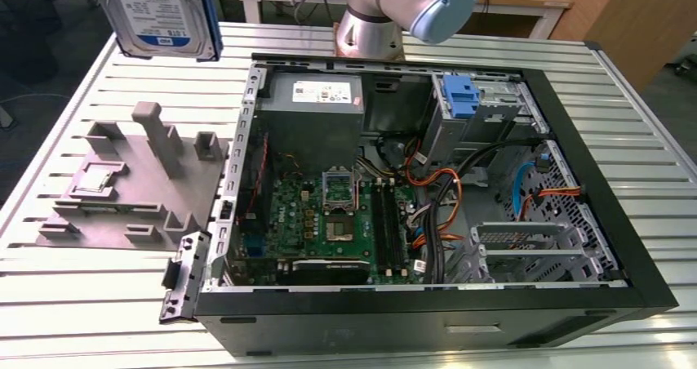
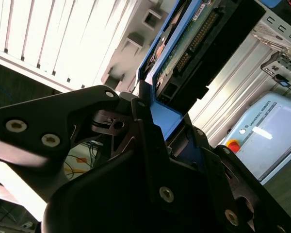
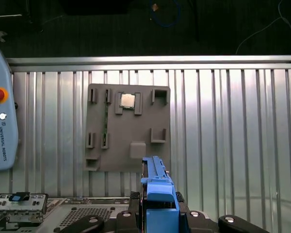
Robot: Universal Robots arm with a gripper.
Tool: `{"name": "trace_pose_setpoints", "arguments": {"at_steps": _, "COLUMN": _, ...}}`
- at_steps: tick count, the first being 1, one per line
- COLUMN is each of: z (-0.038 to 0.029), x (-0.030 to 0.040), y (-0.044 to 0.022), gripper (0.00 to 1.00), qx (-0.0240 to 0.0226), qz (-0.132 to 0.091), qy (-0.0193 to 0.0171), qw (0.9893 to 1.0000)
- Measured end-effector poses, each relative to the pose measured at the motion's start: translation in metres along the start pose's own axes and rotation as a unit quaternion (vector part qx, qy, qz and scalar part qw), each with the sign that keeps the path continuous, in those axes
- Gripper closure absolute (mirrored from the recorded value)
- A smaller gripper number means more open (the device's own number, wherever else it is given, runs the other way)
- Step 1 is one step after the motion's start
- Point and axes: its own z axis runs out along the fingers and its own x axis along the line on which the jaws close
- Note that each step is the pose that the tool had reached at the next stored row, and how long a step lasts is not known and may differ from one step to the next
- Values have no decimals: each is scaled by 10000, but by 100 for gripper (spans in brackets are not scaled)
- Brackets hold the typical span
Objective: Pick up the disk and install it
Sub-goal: 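Pick up the disk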
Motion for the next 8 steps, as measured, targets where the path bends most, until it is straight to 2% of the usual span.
{"name": "trace_pose_setpoints", "arguments": {"at_steps": 4, "z": -1, "x": 36, "y": -7, "gripper": 64, "qx": 0, "qz": 0, "qy": 7, "qw": 10000}}
{"name": "trace_pose_setpoints", "arguments": {"at_steps": 8, "z": -3, "x": 89, "y": -12, "gripper": 64, "qx": 1, "qz": 2, "qy": 37, "qw": 10000}}
